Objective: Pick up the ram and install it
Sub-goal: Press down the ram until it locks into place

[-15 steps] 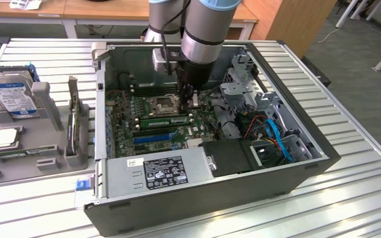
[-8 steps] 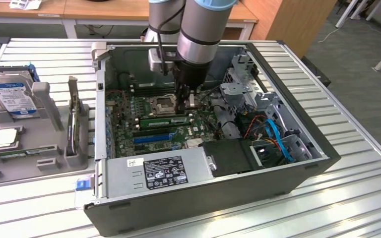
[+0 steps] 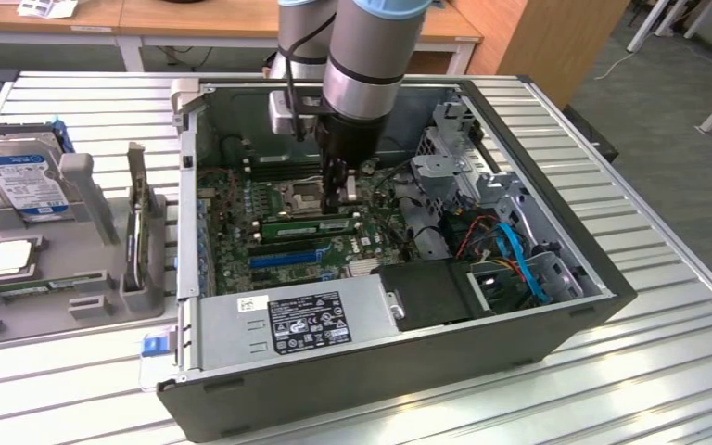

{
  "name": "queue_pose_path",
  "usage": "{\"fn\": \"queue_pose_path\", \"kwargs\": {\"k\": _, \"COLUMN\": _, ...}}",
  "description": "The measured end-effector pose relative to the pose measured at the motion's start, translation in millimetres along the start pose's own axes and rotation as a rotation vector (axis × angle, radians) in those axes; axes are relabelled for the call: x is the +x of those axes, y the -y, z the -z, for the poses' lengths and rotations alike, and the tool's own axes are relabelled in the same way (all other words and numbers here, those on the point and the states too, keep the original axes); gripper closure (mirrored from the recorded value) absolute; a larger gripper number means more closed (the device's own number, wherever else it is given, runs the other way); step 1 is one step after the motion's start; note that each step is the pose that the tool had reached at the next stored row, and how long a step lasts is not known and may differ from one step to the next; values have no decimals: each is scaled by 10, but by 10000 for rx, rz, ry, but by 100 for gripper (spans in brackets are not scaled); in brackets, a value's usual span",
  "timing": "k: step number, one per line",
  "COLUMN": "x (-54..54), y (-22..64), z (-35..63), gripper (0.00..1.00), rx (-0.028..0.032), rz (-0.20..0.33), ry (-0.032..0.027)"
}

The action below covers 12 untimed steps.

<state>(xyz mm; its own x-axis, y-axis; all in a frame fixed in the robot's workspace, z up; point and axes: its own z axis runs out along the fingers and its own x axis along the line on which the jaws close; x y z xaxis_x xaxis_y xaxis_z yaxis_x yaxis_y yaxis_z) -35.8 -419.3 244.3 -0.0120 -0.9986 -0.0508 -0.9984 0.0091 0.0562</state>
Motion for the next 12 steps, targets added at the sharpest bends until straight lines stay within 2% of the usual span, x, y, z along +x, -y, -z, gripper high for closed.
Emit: {"fn": "queue_pose_path", "kwargs": {"k": 12, "x": 2, "y": -167, "z": -9, "gripper": 90, "rx": 0, "rz": 0, "ry": 0}}
